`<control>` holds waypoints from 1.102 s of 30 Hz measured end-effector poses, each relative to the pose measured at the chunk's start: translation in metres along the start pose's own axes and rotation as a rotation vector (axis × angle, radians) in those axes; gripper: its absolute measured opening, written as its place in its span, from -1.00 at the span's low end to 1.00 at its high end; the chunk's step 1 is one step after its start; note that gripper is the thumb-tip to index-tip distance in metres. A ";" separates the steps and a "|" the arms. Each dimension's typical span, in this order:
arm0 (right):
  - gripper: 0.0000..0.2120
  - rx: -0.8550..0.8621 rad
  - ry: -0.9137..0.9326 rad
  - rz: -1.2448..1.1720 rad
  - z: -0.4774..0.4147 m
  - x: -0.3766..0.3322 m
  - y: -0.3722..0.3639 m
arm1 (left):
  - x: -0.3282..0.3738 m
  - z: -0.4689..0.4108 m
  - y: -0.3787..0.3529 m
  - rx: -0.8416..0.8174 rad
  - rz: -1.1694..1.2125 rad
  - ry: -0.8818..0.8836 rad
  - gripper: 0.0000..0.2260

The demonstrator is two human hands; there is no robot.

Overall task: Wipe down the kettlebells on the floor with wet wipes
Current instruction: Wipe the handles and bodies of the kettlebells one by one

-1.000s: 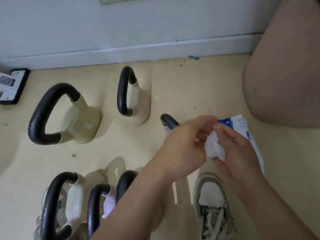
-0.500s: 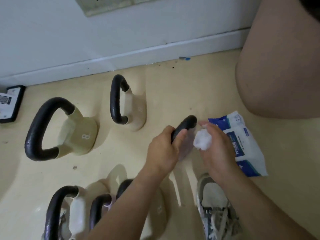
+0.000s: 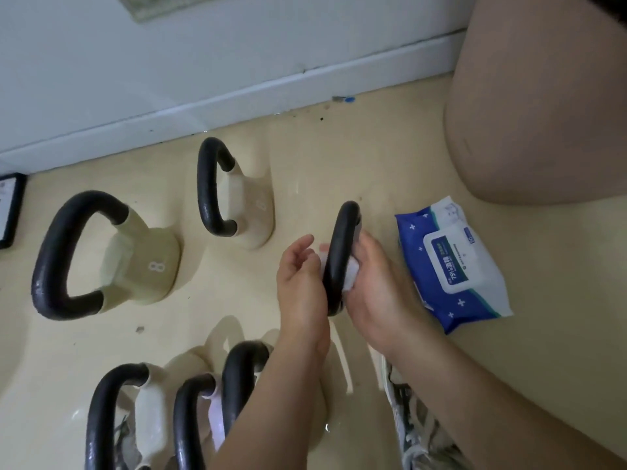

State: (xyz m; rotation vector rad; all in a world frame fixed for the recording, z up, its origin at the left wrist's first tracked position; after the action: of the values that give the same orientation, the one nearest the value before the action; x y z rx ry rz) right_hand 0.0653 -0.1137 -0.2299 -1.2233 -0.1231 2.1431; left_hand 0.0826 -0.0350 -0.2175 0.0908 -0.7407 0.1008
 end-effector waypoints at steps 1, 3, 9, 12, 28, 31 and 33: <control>-0.64 -0.035 0.032 0.101 0.001 0.001 -0.002 | 0.001 0.001 0.001 -0.021 0.021 0.003 -0.78; -0.81 -0.133 0.185 0.361 0.012 0.010 0.002 | 0.002 0.002 0.001 -0.039 0.040 0.020 -0.79; -0.43 -0.584 0.620 1.352 0.020 0.042 0.054 | 0.004 0.000 0.002 -0.021 0.034 0.024 -0.80; -0.34 -0.650 0.809 1.772 -0.002 0.040 0.070 | 0.004 0.002 0.001 -0.032 0.049 0.030 -0.79; -0.84 0.071 0.054 0.101 -0.022 0.000 0.025 | 0.002 0.007 -0.003 -0.092 -0.121 -0.048 -0.78; -0.84 0.257 0.074 -0.004 -0.044 -0.027 0.029 | -0.003 0.009 -0.003 -0.076 -0.213 -0.077 -0.79; -0.86 0.323 0.079 -0.035 -0.056 -0.039 0.034 | -0.005 0.008 -0.003 -0.060 -0.284 -0.102 -0.79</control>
State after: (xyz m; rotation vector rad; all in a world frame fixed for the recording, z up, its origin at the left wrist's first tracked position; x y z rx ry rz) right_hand 0.1065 -0.1754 -0.2452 -1.1042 0.2262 1.9867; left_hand 0.0743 -0.0395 -0.2153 0.1436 -0.8252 -0.1984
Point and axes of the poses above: each hand's wrist, its own z-axis away from the middle knuckle, its own y-axis out of the back of the hand, x = y × z, the point moved 2 cm from there along -z, towards the middle knuckle, and after that the axes turned 10 degrees about y, right-handed, at the moved point
